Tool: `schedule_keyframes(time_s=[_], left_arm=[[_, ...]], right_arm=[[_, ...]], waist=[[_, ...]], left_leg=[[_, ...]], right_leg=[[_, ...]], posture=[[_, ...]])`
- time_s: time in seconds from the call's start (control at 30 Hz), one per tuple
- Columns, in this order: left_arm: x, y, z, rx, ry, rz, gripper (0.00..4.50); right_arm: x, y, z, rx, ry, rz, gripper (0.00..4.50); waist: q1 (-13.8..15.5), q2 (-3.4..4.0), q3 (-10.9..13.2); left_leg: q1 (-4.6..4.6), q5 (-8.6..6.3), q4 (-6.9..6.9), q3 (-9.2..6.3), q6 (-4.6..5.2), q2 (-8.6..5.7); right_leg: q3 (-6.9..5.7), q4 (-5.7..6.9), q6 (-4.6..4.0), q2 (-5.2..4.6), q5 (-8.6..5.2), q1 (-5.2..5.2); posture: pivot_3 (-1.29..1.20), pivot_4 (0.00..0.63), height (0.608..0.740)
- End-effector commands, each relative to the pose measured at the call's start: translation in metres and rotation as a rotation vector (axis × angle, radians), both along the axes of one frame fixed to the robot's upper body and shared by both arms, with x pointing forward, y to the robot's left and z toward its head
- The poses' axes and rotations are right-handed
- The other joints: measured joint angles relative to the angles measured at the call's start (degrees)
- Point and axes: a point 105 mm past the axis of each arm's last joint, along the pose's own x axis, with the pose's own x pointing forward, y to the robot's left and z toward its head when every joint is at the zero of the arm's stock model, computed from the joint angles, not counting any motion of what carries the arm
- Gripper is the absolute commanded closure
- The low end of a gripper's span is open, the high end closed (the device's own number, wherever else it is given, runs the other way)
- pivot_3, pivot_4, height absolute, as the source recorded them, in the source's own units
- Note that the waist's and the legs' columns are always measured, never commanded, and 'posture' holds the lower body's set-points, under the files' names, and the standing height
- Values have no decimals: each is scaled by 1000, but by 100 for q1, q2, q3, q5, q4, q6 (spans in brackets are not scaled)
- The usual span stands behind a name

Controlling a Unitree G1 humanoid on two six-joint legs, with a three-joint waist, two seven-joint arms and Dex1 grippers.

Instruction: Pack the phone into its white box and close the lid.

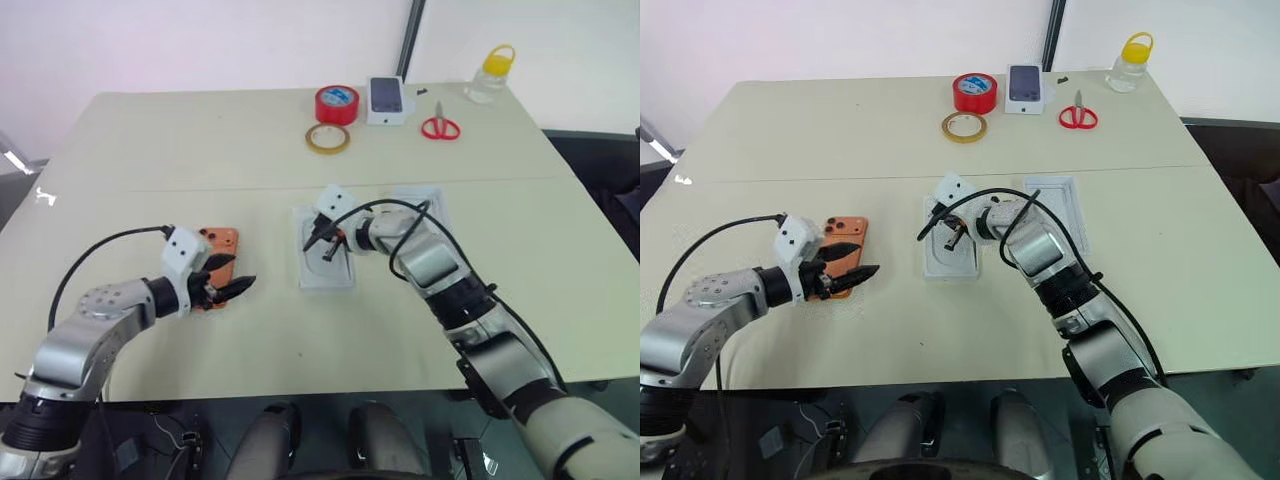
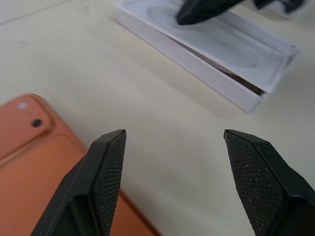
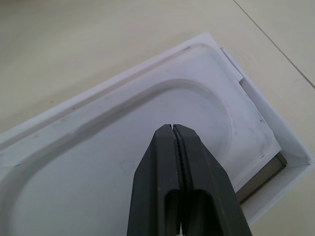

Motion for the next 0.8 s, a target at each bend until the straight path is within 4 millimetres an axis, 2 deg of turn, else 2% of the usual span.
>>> schedule_keyframes(time_s=[0.03, 0.37, 0.57, 0.7, 0.8], left_arm=[[-9, -4, 14, -12, -50, -57, 1143], [-10, -4, 9, -10, -45, -36, 1143], [-8, -7, 9, -17, -49, -32, 1143], [-8, -8, 11, -24, -51, -31, 1143], [-6, -4, 12, -22, -53, -10, 1143]], right_arm=[[6, 3, 12, -11, -52, -11, 4460], [-1, -18, 3, -141, -66, -9, 4460], [-5, -25, 1, -224, -114, -7, 4460], [-8, -15, 8, -197, -154, 28, 4460], [-10, -5, 25, -139, -220, 69, 4460]], waist=[[3, 0, 0], [32, 1, 0], [36, 1, 0], [35, 1, 0], [32, 1, 1]], left_leg=[[0, 0, 0, 0, 0, 0], [0, -1, 0, 0, 1, -1], [0, -1, 1, 0, 1, -1], [0, -1, 1, 0, 1, -1], [0, -1, 1, 1, 1, -1]], right_leg=[[0, 0, 0, 0, 0, 0], [0, -1, 0, 0, 0, 0], [0, 0, 0, 0, 0, 1], [0, -1, 0, 0, 0, 1], [1, 0, 0, 0, 0, 1]], posture=[[0, 150, 740], [0, 150, 740], [0, 150, 740], [0, 150, 740], [0, 150, 740]])
